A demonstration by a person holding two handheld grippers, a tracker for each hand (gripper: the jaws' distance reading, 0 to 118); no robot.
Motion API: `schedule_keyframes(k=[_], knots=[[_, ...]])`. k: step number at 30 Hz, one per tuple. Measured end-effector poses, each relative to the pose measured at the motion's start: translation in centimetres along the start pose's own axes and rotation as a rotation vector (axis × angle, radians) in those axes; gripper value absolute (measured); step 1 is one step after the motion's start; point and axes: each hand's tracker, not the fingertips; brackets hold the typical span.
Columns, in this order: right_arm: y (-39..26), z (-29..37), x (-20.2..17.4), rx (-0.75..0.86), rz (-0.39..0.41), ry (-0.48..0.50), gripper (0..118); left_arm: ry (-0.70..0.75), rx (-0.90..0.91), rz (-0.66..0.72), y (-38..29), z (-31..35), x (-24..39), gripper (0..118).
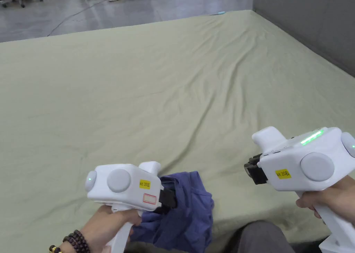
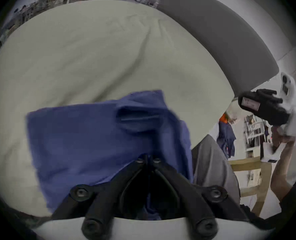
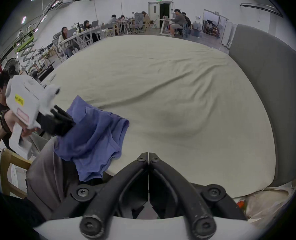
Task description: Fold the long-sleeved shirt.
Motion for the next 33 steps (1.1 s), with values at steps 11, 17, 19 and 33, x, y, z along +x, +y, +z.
schedule_keyframes(k=[11,17,19,33], knots=[[-2.1,1.7,2.0,-0.023,-0.077,-0.048,0,-0.105,-0.09,-0.021,3.2,-7.3,5.0,0],[1.6,1.5,-0.5,0.027,-0.068,0.008,0,-0.145,0.053,0.021,3.8,-2.5,3.3,0],[3.4,0.6,-1.8,0.034,-0.112,0.078,0,-0.149,0.1,0.047,3.4,-0.4,2.0,0],[-2.3,-14.0,-6.0,-0.147,-0.447,0.418,0,-0.085,0.272,0.314,-4.2,10.8,-11.5,10]])
